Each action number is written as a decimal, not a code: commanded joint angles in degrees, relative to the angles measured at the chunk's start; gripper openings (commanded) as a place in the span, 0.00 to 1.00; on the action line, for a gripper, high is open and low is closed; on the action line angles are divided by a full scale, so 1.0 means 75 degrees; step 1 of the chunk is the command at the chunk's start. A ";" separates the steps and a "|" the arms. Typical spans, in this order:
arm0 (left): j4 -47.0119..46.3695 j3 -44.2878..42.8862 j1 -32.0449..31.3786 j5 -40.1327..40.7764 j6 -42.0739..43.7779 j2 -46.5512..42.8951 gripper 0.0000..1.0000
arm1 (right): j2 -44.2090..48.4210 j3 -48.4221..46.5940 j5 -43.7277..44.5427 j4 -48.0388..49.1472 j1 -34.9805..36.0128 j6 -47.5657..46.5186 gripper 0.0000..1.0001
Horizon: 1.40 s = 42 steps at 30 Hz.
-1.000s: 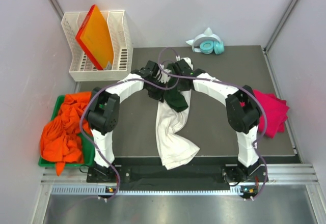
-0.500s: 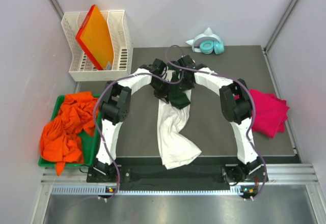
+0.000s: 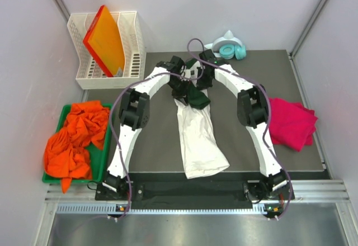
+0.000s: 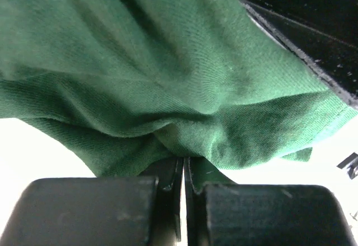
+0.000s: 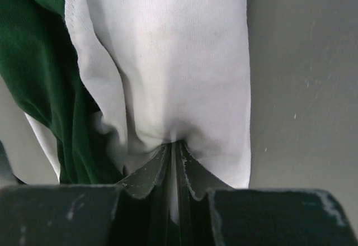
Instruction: Fold and stack the t-shirts
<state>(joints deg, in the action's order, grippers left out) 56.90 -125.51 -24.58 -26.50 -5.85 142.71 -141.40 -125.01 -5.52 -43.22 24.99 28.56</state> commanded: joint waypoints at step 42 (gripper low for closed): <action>-0.1811 0.6083 0.1788 0.1729 0.1659 -0.6864 0.20 | 0.6339 0.9203 0.2693 0.2997 0.4296 0.1196 0.31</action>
<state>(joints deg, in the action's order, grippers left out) 45.43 -80.60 -12.62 -13.54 6.13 94.13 -91.09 -56.62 13.13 -25.15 55.20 33.23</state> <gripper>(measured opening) 0.206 0.315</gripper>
